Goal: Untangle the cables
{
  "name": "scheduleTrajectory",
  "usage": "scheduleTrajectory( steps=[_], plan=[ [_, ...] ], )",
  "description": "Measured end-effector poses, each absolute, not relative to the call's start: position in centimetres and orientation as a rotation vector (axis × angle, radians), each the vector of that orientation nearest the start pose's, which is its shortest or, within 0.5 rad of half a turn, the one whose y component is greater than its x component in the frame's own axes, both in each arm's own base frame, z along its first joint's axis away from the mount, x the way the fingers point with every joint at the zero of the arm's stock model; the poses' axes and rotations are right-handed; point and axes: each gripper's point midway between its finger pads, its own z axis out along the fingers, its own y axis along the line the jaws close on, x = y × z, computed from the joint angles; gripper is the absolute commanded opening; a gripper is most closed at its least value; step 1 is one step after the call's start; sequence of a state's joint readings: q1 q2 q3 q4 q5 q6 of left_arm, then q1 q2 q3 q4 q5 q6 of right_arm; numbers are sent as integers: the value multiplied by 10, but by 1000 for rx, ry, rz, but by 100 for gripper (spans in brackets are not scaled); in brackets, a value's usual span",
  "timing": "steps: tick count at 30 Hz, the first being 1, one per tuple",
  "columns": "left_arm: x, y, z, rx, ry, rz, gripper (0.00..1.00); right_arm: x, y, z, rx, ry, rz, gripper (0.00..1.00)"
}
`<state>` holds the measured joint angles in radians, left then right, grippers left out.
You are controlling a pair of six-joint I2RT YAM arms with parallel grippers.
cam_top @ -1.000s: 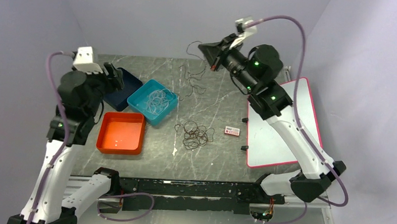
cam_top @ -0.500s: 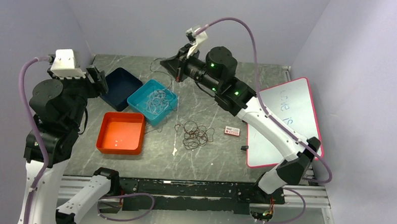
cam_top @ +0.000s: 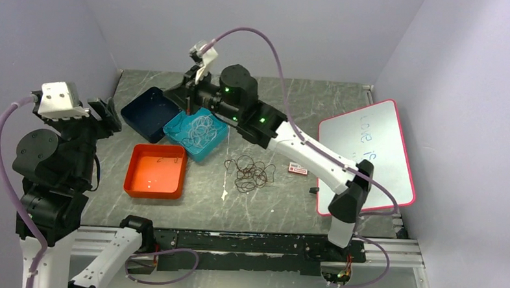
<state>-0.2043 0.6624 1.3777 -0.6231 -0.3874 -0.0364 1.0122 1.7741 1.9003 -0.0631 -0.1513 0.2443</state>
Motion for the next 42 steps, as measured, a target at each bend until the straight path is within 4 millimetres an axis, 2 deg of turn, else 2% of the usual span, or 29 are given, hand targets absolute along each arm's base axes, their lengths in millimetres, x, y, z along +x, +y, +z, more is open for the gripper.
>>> scheduleTrajectory(
  steps=[5,10,16,22,31,42],
  plan=[
    [200,29,462,-196,1472,118,71,258,522,423,-763,1446,1138,0],
    [193,33,462,-204,1463,136,71,261,547,396,-800,1470,1151,0],
    [193,33,457,-199,1475,138,71,271,573,352,-838,1522,1151,0],
    [198,29,446,-182,1506,129,71,278,594,296,-897,1596,1139,0],
    [202,23,438,-159,1525,111,71,279,608,216,-994,1714,1117,0],
    [210,13,424,-110,1561,78,71,273,608,147,-1068,1817,1092,0]
  ],
)
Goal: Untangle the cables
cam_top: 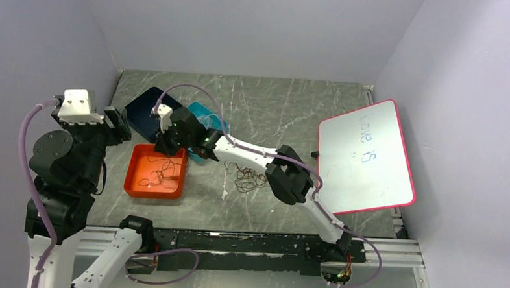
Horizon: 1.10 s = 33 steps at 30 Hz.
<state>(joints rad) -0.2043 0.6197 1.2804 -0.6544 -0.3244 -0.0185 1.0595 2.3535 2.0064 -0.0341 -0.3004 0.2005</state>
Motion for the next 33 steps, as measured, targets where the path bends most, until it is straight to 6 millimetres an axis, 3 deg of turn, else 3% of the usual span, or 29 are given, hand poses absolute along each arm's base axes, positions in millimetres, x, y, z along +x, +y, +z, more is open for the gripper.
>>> scheduleTrajectory(
  steps=[9,16,25,31,33],
  plan=[
    [214,10,411,-96,1590,76,71,263,606,84,-1132,1937,1036,0],
    [215,8,409,-86,1593,67,71,251,608,68,-1173,1951,995,23],
    [213,7,411,-84,1585,55,71,251,605,74,-1162,1933,950,32],
    [210,6,413,-83,1574,43,71,251,592,115,-1119,1888,946,39],
    [210,5,412,-82,1576,41,71,249,589,136,-1101,1853,963,49]
  ],
)
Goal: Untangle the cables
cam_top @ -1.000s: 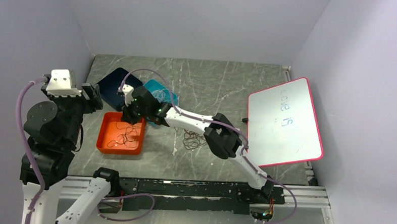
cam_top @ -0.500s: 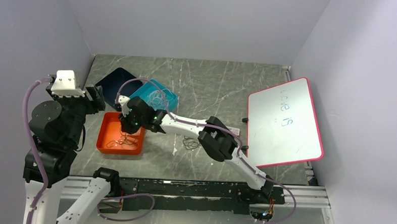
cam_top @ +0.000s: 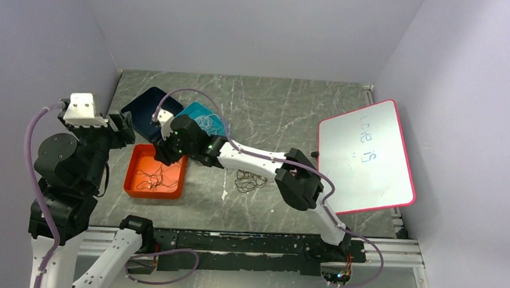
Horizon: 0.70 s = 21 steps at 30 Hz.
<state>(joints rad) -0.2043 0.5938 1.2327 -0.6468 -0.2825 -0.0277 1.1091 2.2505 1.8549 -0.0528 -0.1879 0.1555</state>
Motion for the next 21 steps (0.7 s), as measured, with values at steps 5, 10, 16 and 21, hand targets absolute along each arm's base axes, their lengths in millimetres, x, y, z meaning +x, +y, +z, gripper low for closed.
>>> scheduleTrajectory(
  steps=[5,10,16,21],
  plan=[
    [212,4,410,-82,1579,33,72,246,581,175,-1060,1784,997,52],
    [217,-1,404,-65,1599,19,72,242,546,184,-1001,1809,944,52],
    [234,-16,382,-20,1658,-31,71,250,482,205,-866,1843,816,52],
    [256,-41,361,70,1736,-123,70,252,421,216,-759,1887,673,52]
  ],
)
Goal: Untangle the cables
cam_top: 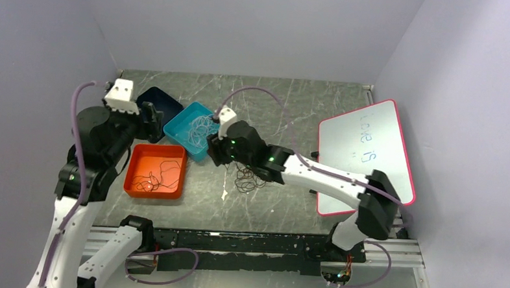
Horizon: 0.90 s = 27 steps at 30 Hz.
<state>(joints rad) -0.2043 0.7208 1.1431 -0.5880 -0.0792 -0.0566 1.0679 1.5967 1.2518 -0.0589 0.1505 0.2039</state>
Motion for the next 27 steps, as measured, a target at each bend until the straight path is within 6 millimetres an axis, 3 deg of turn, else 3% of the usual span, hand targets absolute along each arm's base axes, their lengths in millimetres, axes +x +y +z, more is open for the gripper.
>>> scheduleTrajectory(
  steps=[6,10,14,19,24,27],
  plan=[
    [278,-82,329,181,1817,-315,67,260,334,194,-745,2014,544,52],
    [282,-100,312,206,1862,-420,67,266,295,180,-785,2090,489,52],
    [282,-112,316,221,1848,-484,66,262,278,156,-907,2157,447,52],
    [281,-131,313,244,1834,-562,64,255,273,123,-1066,2220,434,53],
    [268,-168,265,297,1922,-673,65,253,274,102,-1169,2242,451,53],
    [263,-174,246,291,1970,-688,65,253,273,93,-1206,2249,452,52]
  ],
)
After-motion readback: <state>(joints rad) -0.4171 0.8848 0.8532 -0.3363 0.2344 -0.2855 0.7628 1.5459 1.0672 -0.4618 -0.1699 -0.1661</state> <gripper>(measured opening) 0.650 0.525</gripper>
